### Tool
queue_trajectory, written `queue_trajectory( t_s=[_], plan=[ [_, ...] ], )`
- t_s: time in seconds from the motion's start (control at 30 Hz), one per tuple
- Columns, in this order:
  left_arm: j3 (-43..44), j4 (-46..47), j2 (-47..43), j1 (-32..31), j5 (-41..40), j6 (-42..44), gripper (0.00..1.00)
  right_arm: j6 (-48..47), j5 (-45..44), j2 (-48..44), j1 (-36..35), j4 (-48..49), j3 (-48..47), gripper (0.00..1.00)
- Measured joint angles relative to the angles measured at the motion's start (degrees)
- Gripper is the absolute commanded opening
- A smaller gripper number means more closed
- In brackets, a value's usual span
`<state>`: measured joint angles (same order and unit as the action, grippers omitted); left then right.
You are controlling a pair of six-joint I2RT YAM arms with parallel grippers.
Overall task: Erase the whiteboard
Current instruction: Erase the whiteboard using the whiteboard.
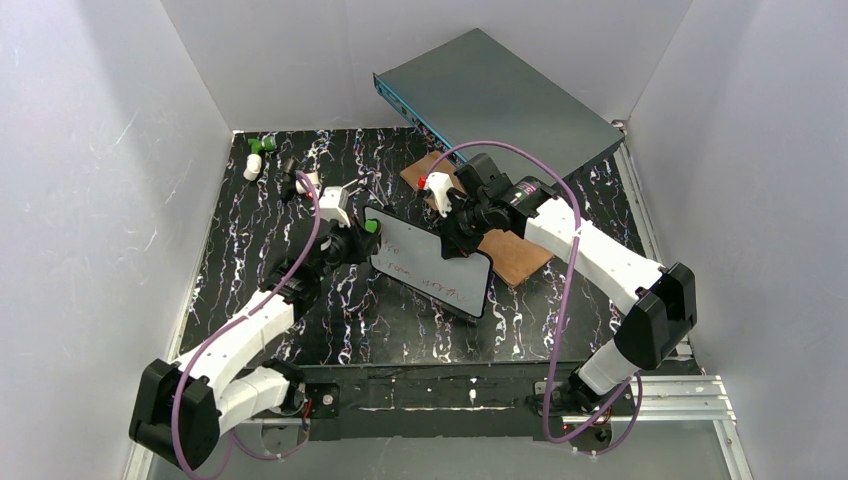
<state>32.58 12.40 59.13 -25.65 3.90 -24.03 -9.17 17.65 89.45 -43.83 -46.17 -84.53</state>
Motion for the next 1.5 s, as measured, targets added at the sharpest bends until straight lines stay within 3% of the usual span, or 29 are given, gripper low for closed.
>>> queue_trajectory(
  t_s=[0.27,0.63,0.87,1.2,1.5],
  plan=[
    [1.46,1.05,0.96,1.4,1.46,0.04,0.0,0.92,0.0,0.0,0.02,0.0,0.0,0.01],
    [-7.37,9.88,9.64,2.21,3.34,-2.62,0.0,1.22,-0.28,0.0,0.37,-0.11,0.0,0.01],
    [-7.28,8.7,9.75,2.25,3.61,-2.49,0.0,-0.04,-0.26,0.0,0.37,-0.09,0.0,0.01],
    [0.37,-0.35,5.05,2.27,4.22,-0.85,0.0,-0.11,-0.52,0.02,0.37,0.07,0.0,0.01],
    [1.38,-0.07,4.87,2.27,4.74,0.79,0.0,0.09,-0.57,0.02,0.37,0.04,0.0,0.01]
  ],
)
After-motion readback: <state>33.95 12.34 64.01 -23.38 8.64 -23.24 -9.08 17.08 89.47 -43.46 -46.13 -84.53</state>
